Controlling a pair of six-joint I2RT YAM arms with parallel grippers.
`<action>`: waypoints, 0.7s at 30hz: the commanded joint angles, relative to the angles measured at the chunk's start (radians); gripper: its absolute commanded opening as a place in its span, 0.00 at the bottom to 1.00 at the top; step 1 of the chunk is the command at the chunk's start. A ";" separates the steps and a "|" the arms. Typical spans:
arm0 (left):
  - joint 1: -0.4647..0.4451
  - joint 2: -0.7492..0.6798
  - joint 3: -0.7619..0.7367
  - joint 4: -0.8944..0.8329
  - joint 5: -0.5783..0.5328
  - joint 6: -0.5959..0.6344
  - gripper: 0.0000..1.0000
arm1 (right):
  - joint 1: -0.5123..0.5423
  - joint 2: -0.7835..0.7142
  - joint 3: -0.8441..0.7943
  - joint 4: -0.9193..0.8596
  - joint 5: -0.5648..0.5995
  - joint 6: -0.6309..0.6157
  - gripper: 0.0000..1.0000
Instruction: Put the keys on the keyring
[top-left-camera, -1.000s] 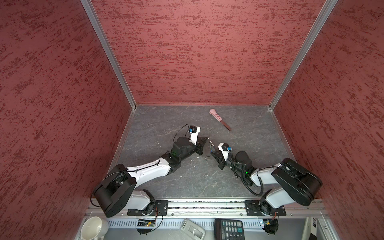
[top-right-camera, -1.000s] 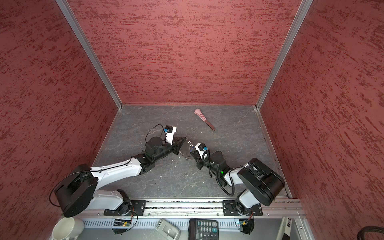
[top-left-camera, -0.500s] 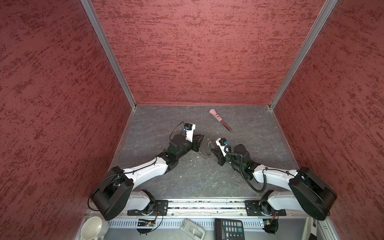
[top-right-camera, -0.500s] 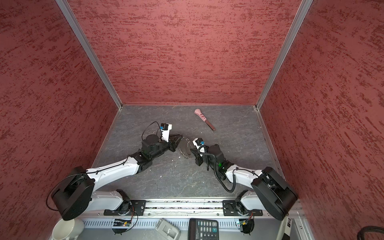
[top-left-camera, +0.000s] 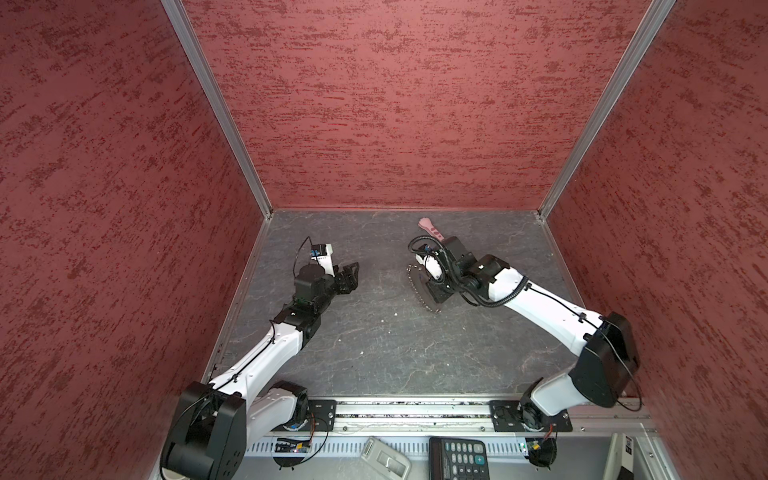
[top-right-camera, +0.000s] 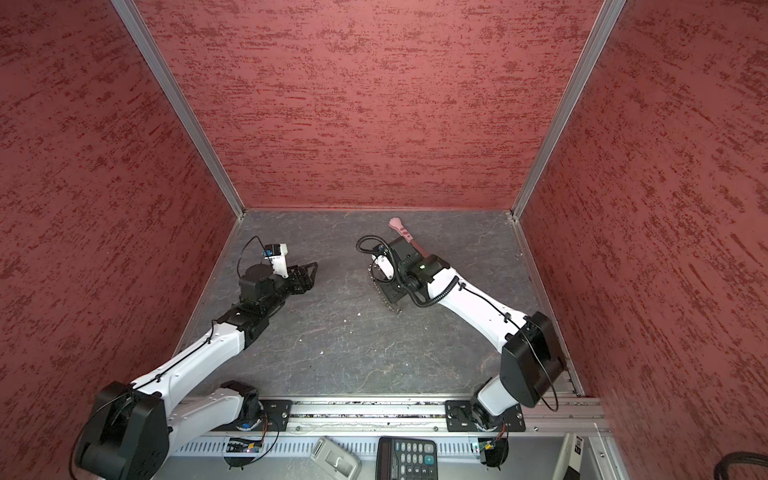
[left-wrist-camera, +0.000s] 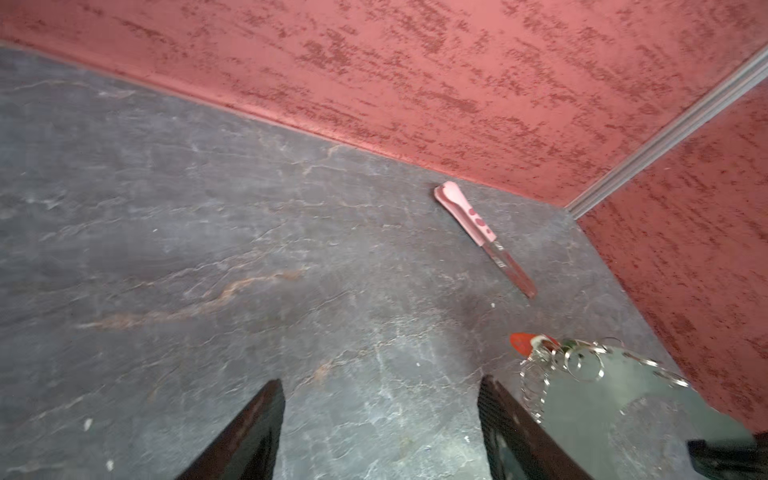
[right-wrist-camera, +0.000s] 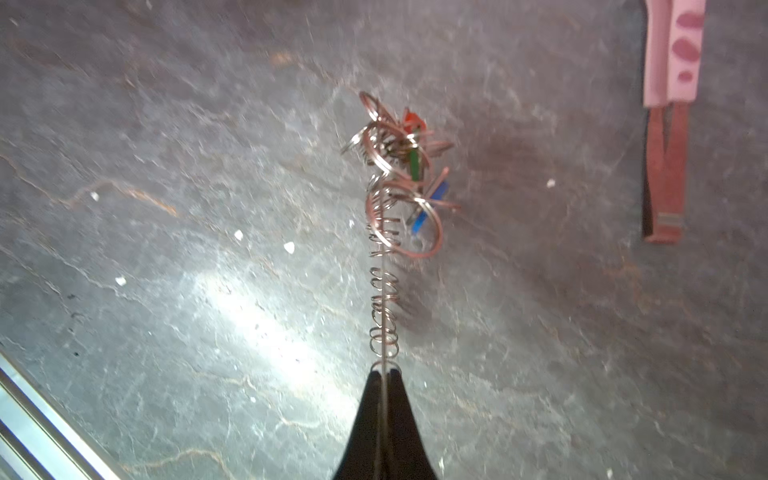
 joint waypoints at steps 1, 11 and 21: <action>0.064 -0.047 -0.039 -0.044 0.027 0.013 0.81 | 0.060 0.063 0.178 -0.345 0.014 -0.068 0.00; 0.104 -0.076 -0.092 0.004 0.032 0.041 0.97 | 0.080 0.283 0.472 -0.568 0.130 -0.021 0.00; 0.119 -0.079 -0.132 0.053 0.027 0.031 1.00 | 0.164 0.282 0.385 -0.585 0.143 -0.027 0.00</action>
